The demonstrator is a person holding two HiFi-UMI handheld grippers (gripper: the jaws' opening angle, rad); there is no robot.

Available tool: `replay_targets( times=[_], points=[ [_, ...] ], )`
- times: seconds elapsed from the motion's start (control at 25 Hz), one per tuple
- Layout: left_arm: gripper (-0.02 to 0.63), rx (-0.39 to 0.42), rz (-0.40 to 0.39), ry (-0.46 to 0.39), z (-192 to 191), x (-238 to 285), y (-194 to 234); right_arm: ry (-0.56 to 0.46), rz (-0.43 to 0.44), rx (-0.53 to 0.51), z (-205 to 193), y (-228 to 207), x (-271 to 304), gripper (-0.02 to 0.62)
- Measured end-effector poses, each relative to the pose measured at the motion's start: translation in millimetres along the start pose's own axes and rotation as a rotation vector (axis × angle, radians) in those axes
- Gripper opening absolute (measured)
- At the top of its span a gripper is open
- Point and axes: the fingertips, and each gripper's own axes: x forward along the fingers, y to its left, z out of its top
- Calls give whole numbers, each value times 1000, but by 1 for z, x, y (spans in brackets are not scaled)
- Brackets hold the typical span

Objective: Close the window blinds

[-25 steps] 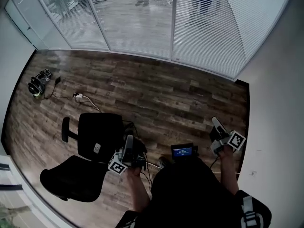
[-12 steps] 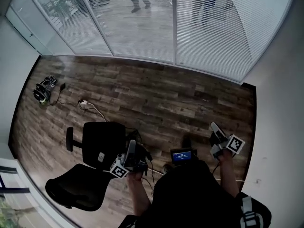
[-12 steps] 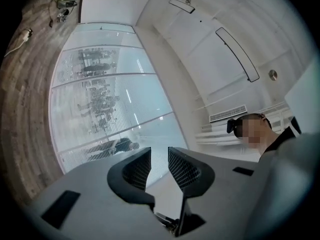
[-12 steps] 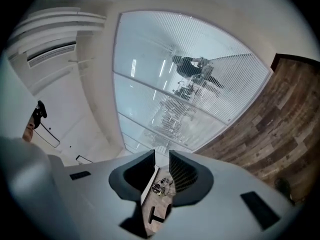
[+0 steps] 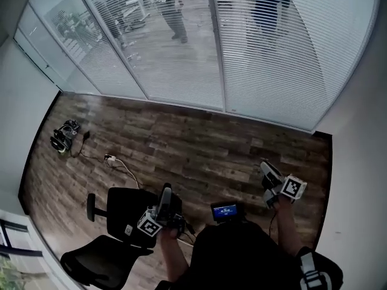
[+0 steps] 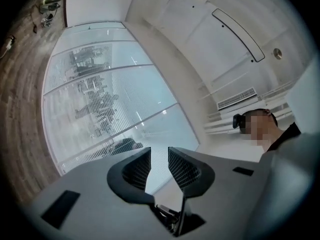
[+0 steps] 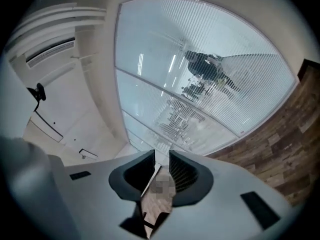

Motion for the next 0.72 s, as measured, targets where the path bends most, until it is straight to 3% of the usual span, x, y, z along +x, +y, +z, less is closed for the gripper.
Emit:
replay_targets(
  times=[0.28,0.48,0.72],
  points=[
    [101,-23,23,79,-21,57,25,37,-125,-60,19,-69,-9,94],
    [101,-26,12,107,-15,97,58,54,-182,-96,26,-78,10,94],
    [101,-112,-41,118,-3,155,120,50,-267,-189,61,-98,56,94]
  ],
)
